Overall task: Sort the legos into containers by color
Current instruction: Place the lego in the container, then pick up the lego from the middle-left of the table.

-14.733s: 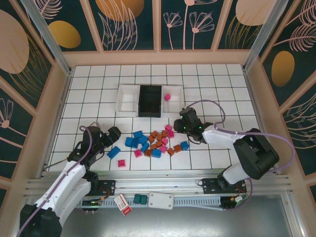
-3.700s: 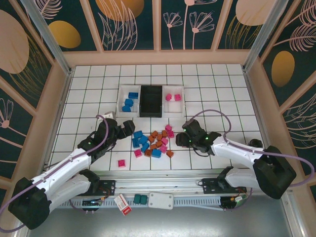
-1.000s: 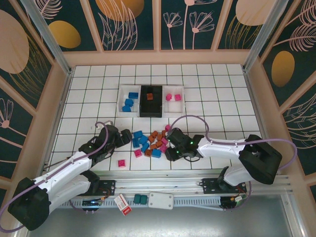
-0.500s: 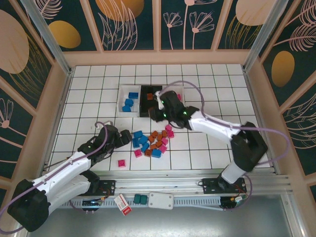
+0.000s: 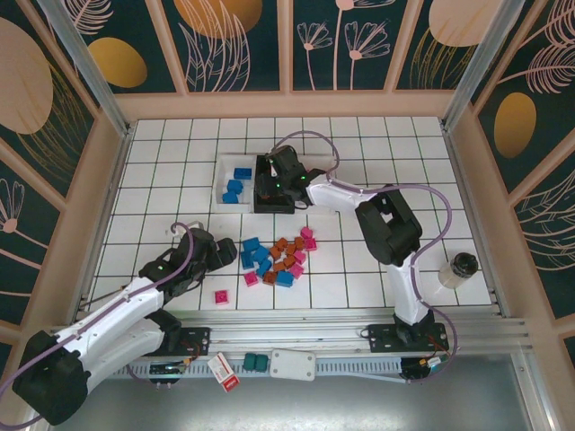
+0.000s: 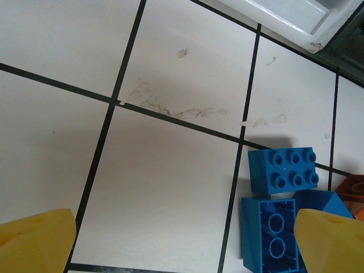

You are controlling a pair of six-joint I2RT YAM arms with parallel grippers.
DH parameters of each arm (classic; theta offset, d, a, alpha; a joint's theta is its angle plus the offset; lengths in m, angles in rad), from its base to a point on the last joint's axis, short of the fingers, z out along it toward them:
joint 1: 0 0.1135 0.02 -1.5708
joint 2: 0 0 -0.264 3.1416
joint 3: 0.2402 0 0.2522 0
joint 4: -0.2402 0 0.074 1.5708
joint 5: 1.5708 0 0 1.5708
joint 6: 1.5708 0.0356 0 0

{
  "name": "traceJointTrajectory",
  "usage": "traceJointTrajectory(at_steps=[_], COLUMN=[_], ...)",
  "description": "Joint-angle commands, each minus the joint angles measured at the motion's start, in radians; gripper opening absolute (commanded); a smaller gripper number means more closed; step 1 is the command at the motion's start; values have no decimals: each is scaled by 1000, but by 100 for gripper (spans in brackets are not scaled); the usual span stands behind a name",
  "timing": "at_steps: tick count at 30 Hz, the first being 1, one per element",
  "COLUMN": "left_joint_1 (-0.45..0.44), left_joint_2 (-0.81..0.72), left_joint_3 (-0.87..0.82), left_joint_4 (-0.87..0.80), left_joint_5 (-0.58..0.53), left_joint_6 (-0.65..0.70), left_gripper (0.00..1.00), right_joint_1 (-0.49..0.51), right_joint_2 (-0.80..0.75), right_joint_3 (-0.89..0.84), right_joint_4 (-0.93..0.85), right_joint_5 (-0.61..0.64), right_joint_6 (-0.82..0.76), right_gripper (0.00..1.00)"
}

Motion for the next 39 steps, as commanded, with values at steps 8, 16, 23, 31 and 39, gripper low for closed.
traceJointTrajectory(at_steps=[8, 16, 23, 31, 39], left_joint_1=[-175, -426, -454, -456, -453], left_joint_2=[20, 118, 86, 160, 218], left_joint_3=[34, 42, -11, -58, 99], left_joint_4=[-150, -281, -306, -179, -90], left_joint_5=[-27, -66, -21, 14, -71], left_joint_6=[-131, -313, -350, -339, -226], left_gripper=[88, 83, 64, 42, 21], right_joint_1=[-4, -5, -6, -17, -60], right_joint_2=[-189, -350, -432, -516, -665], right_joint_3=[-194, -422, -512, -568, -699], right_joint_4=[144, 216, 231, 218, 222], right_joint_5=[-5, -2, 2, 28, 59], right_joint_6=[77, 104, 116, 120, 157], right_gripper=[65, 66, 66, 66, 66])
